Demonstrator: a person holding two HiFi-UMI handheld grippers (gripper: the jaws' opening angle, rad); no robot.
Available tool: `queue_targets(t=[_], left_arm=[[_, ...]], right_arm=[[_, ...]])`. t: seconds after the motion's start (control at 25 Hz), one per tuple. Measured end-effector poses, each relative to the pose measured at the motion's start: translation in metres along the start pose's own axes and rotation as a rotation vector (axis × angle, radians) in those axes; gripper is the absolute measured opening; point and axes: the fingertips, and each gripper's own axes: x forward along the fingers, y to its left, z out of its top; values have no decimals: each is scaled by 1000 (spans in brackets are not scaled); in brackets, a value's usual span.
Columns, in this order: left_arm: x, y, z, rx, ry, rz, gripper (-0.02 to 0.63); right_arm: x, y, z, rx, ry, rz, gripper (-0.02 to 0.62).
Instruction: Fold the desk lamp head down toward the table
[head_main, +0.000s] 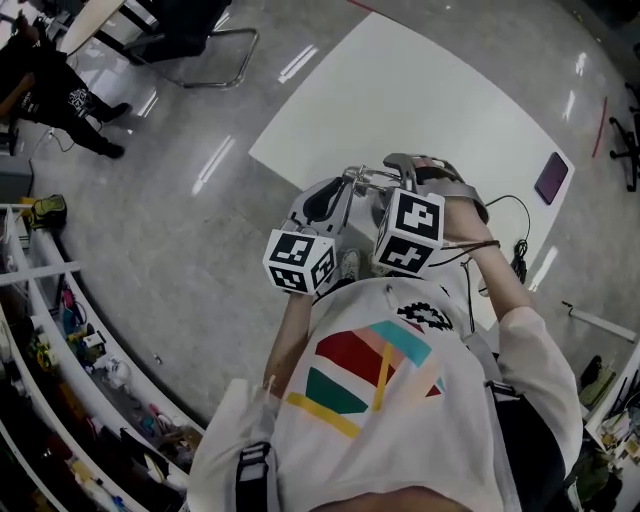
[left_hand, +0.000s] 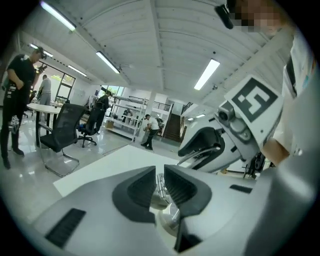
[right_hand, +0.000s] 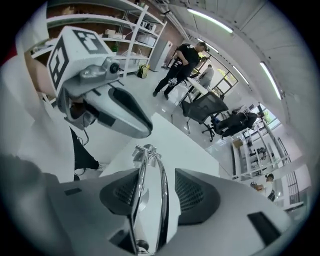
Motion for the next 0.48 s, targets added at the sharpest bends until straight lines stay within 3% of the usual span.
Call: queue_targets(t=[0.28,0.36,0.48], left_arm=[[-8,7,46,47,-89,13,95],[-9,0,55,48,-112,-6,95],[-9,-11,64,45,-140,-35,95]], right_arm=[[-5,-1,8,-186,-10,-104,175],[-6,2,10,-125,-59,-44,175],[-15,2,18,96,-215,124,175]])
